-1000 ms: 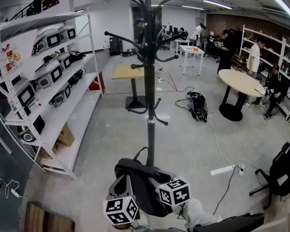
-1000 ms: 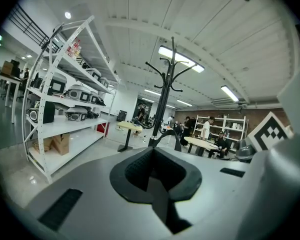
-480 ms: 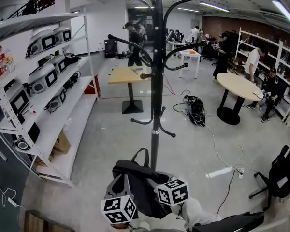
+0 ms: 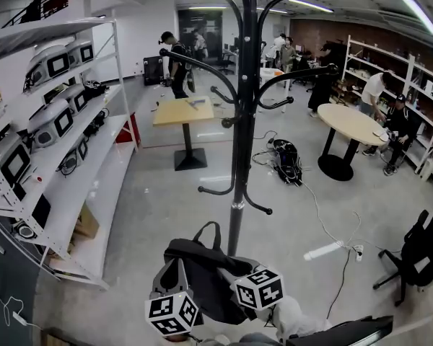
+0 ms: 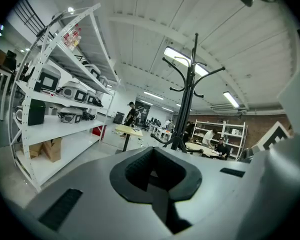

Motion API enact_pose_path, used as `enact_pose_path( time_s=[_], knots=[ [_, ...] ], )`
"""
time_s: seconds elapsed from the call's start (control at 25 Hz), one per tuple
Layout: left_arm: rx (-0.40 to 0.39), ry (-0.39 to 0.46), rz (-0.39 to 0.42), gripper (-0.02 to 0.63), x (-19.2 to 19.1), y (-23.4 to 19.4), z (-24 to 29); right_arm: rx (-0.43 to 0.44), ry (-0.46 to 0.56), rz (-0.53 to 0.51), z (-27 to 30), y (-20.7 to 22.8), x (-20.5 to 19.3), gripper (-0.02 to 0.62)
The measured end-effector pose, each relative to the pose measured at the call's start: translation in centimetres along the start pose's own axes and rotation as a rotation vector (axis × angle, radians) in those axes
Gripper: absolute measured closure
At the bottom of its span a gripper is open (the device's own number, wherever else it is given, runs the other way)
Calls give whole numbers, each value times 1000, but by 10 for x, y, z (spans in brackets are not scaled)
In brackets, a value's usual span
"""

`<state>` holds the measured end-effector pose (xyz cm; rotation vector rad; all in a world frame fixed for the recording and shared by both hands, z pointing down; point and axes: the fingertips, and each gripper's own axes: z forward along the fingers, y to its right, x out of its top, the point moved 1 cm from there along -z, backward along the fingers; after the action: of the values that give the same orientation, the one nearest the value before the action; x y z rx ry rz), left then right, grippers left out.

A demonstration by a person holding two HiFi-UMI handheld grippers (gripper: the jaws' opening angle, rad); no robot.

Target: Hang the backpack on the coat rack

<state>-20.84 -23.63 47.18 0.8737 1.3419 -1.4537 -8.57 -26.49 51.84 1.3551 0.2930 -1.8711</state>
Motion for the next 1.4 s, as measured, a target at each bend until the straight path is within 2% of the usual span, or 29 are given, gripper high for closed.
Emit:
enact_pose_path(
  time_s=[0.24, 0.4, 0.52, 0.76, 1.08, 1.4],
  knots=[
    [18, -9, 5, 603, -3, -12, 15, 6, -1, -12, 6, 6, 12, 479],
    [19, -55, 9, 603, -11, -15, 19, 15, -14, -48, 9, 7, 19, 479],
    [8, -53, 14, 603, -6, -11, 19, 31, -8, -89, 2, 12, 35, 479],
    [-18, -34, 12, 603, 3, 2, 22, 56, 61, -197, -18, 15, 85, 479],
    [-78, -36, 13, 603, 7, 32, 18, 35, 171, -324, -41, 13, 141, 479],
    [-94, -61, 7, 603, 1, 43, 11, 16, 219, -413, -57, 9, 175, 479]
  ],
)
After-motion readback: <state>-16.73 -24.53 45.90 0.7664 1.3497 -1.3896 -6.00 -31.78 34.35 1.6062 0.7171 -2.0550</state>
